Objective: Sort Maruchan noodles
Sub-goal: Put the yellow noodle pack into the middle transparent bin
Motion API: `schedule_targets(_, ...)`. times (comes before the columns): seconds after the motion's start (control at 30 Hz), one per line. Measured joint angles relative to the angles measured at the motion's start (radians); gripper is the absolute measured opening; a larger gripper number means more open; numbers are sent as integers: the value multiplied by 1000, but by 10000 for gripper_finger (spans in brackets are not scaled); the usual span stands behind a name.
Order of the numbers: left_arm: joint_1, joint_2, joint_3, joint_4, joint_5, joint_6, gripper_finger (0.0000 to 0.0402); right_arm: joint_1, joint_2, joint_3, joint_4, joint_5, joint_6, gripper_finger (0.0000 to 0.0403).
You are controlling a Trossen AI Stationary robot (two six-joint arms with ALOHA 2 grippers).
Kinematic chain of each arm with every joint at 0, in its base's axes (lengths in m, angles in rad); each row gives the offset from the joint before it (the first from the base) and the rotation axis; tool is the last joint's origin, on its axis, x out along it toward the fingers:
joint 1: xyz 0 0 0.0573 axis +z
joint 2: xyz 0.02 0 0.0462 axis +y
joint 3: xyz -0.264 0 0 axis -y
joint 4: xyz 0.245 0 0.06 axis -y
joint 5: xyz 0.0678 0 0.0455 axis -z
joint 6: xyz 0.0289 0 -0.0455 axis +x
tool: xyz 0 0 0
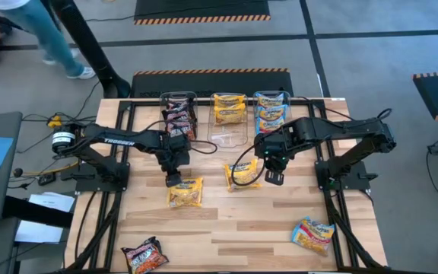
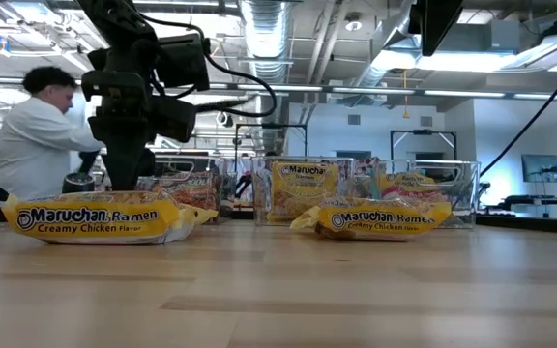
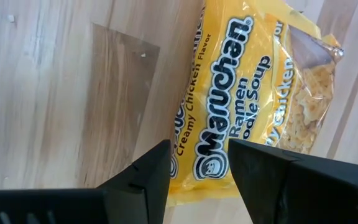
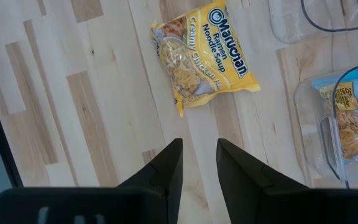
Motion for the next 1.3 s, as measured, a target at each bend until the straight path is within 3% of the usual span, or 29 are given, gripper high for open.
schedule_targets(0.3, 0, 101, 0, 70, 57, -23, 146, 0, 0, 0, 3, 0, 0, 123)
schedule_targets(0.5, -1, 168, 2, 80, 149, -27, 146, 0, 0, 0, 3, 0, 0, 123)
schedule_targets(0.73, -7, 177, 2, 80, 145, -50, 140, 0, 0, 0, 3, 0, -1, 123)
schedule_targets(0.83, -8, 177, 2, 81, 159, -62, 116, 0, 0, 0, 3, 0, -1, 123)
schedule_targets(1.07, -41, 179, 1, 113, 159, -92, 10, 0, 0, 0, 5, 0, -1, 123)
schedule_targets(1.3, -60, 180, 0, 133, 195, -109, 1, -1, 0, 0, 8, 0, 6, 123)
